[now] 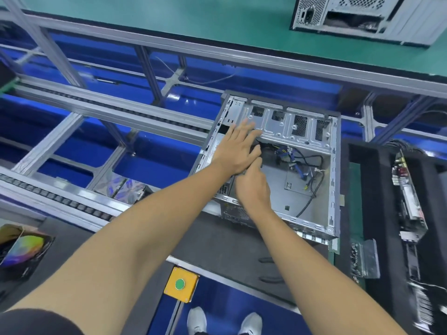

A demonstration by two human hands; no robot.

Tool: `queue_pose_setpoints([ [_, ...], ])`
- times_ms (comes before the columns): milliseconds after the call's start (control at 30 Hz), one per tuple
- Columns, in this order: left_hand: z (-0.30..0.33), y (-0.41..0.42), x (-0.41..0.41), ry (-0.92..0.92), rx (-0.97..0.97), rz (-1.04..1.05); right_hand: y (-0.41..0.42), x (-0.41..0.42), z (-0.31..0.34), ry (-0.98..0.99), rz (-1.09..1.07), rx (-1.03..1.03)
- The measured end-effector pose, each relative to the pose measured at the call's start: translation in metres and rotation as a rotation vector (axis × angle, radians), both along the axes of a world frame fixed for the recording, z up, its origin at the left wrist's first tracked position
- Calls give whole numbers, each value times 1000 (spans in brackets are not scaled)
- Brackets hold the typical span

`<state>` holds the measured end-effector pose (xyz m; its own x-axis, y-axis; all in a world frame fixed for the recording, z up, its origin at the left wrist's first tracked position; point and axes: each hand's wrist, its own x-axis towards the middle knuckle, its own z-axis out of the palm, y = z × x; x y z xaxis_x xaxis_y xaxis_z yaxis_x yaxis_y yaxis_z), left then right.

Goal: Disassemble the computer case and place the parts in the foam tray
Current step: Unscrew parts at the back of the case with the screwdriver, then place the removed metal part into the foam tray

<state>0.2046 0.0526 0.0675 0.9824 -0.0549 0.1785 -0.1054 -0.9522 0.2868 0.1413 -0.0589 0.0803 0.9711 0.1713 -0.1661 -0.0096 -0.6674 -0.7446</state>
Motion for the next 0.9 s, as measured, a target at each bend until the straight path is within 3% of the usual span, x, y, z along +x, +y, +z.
queue_pose_setpoints([
  [600,0,-16,-2,60,59,2,-3,1,-5,-35,-25,-83],
  [767,6,-10,-8,-57,-119,60,-2,-2,-4,-93,38,-68],
  [900,15,-22,-8,-176,-358,296,-2,-1,-3,-113,43,2],
])
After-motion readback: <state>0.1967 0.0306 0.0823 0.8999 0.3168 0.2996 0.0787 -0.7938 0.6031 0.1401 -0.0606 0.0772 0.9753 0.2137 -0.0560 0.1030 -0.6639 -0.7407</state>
